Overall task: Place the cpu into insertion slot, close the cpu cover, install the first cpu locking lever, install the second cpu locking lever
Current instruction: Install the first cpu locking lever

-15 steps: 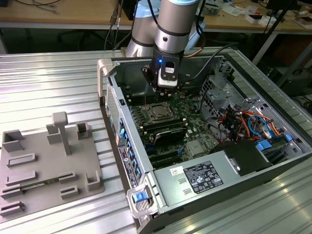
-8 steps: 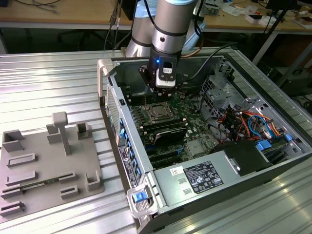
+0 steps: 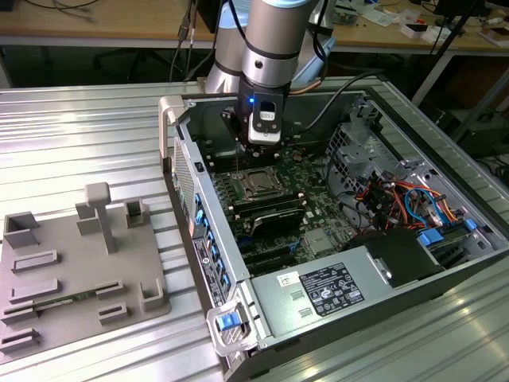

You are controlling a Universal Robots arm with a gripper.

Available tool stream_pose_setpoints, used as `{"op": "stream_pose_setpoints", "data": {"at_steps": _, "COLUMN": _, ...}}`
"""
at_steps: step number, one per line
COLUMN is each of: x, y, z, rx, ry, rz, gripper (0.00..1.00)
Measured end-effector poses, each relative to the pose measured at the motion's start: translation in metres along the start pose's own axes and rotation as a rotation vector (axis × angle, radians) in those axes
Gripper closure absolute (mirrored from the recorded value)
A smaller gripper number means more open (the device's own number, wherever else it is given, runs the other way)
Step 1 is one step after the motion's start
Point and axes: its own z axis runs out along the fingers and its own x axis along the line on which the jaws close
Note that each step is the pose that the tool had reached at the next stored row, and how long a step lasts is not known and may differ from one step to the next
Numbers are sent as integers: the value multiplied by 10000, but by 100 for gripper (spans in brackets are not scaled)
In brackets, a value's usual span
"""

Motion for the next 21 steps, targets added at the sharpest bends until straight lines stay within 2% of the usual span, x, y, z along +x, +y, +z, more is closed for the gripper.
{"op": "stream_pose_setpoints", "data": {"at_steps": 3, "x": 8, "y": -9, "z": -1, "rx": -8, "ry": 15, "rz": -314, "gripper": 89}}
{"op": "stream_pose_setpoints", "data": {"at_steps": 6, "x": 8, "y": -10, "z": -1, "rx": -28, "ry": 44, "rz": -946, "gripper": 89}}
{"op": "stream_pose_setpoints", "data": {"at_steps": 21, "x": 14, "y": -16, "z": -1, "rx": -30, "ry": 46, "rz": -986, "gripper": 89}}
